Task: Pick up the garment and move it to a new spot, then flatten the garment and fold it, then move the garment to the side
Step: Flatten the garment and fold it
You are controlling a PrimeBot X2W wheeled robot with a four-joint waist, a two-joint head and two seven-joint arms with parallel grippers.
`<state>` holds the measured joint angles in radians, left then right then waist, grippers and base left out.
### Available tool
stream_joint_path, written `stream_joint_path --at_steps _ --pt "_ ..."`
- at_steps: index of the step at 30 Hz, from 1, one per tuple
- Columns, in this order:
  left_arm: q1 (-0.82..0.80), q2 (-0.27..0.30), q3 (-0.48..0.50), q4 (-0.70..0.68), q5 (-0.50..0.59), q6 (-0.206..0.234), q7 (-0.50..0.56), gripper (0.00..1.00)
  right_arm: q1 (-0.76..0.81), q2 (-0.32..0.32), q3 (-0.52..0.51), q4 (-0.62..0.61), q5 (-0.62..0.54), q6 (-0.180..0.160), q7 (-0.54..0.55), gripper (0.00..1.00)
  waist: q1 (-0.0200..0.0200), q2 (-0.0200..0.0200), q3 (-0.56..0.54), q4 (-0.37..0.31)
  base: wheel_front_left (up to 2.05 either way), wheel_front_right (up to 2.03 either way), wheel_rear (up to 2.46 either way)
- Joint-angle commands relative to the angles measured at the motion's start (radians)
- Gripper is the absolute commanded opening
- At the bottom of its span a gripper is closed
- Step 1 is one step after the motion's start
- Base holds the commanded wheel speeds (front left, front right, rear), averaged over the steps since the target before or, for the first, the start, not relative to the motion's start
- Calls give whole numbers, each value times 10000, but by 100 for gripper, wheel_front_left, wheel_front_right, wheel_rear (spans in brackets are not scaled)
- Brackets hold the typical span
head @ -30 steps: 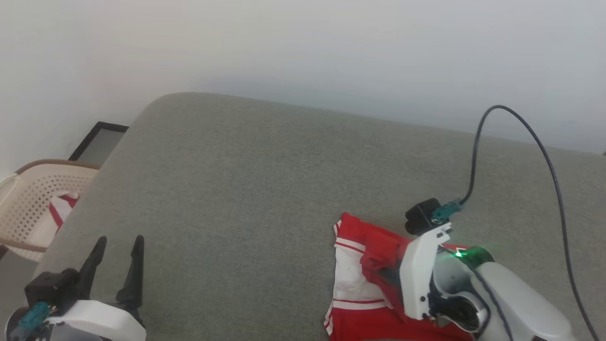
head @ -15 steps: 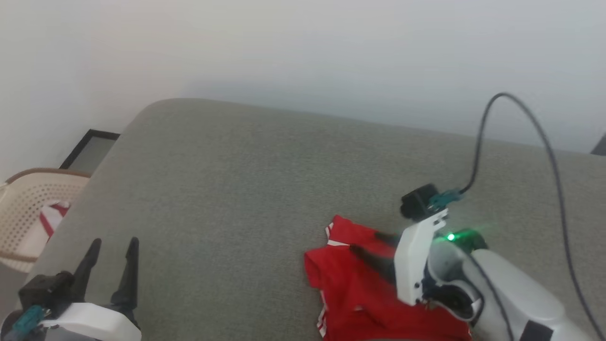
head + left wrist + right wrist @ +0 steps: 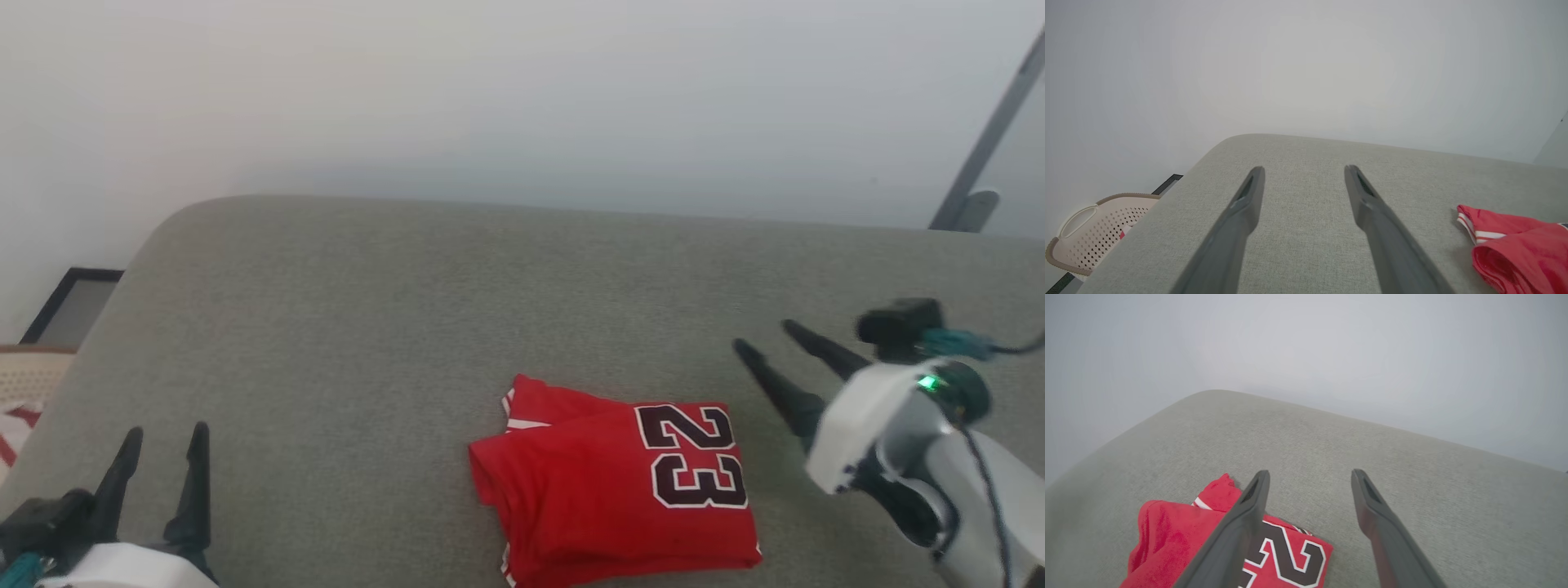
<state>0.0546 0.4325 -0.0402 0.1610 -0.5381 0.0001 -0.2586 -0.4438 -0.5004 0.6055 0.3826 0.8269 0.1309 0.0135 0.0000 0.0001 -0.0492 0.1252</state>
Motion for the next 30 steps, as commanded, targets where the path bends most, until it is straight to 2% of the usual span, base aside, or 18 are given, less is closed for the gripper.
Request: stream_joint_path --at_steps 1,5,9,17,30 --pt "137 -19 55 -11 72 40 -62 100 146 -1 -82 -20 1 -6 -99 100 0 -1 -21 -143 0 0 0" --pt "270 -19 233 -89 137 16 -74 100 663 -297 -683 -60 -552 -4 -1073 100 0 -1 -50 -431 0 0 0" --pt "391 -40 344 -134 179 -48 -65 100 1249 -324 -1431 -25 -1156 -4 -1942 100 0 -1 -80 -636 0 0 0" --pt "431 -79 499 -198 256 -200 -71 100 2420 181 -3003 -142 -2379 -6 -2550 100 0 -1 -107 -974 0 0 0" --pt "310 -205 460 -189 340 -533 -73 100 3983 1318 -5249 -1430 -4326 -6 -2791 100 0 -1 -42 -1435 0 0 0"
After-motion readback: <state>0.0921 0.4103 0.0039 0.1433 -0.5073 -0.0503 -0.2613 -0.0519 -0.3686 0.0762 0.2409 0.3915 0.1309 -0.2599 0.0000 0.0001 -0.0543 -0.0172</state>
